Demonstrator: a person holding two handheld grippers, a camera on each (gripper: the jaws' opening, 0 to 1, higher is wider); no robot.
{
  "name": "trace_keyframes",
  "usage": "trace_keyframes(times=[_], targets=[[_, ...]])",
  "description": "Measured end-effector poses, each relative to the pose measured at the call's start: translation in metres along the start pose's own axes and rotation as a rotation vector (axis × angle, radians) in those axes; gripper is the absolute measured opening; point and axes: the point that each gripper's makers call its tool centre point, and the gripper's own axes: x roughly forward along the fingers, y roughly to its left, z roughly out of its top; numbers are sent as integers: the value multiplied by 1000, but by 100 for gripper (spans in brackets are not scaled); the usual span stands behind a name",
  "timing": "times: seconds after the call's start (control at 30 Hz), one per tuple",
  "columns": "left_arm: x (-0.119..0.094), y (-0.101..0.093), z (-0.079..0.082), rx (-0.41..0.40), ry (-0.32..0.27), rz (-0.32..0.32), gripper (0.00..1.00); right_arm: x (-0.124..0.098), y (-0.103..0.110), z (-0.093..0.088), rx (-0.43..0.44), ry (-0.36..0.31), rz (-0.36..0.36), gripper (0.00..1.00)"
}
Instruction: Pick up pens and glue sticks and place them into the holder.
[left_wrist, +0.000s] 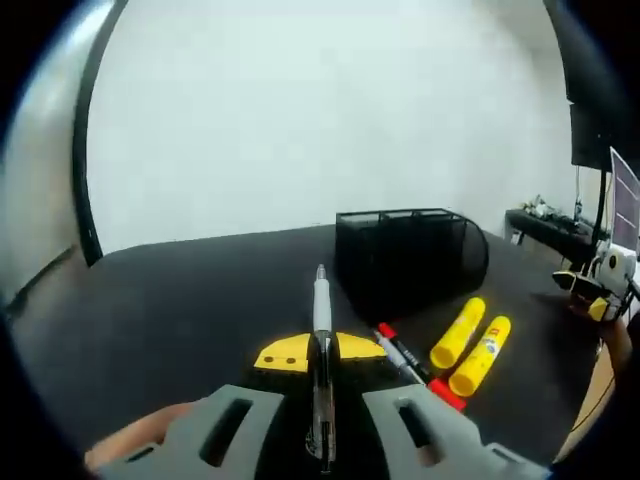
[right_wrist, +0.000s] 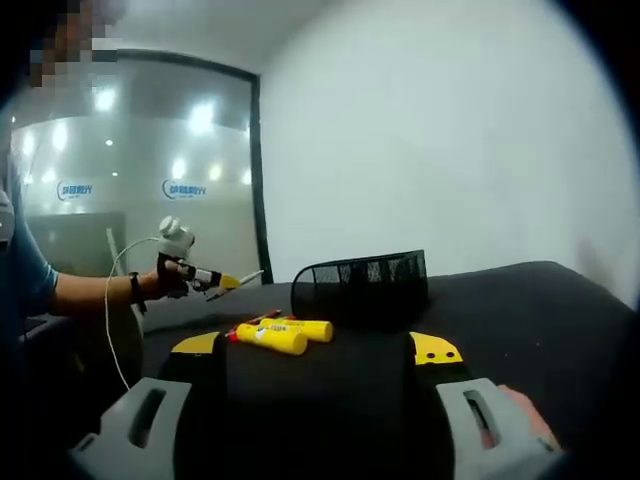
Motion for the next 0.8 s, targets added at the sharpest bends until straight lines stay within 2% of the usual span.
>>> trace_keyframes(times=[0.13,0.3,0.5,0.8], targets=[[-2,-6,8,-12,-35,-24,8,1,-2,-1,13,7,-4,68],[-8,-29,13,-23,-77,-73,8,1,1,0,68,6,13,67],[-13,-57,12,3,-102,-125,8,2,0,-1,71,10,6,68],[-23,-89,5,-31,-139,-193,8,3,-1,-2,85,13,7,68]])
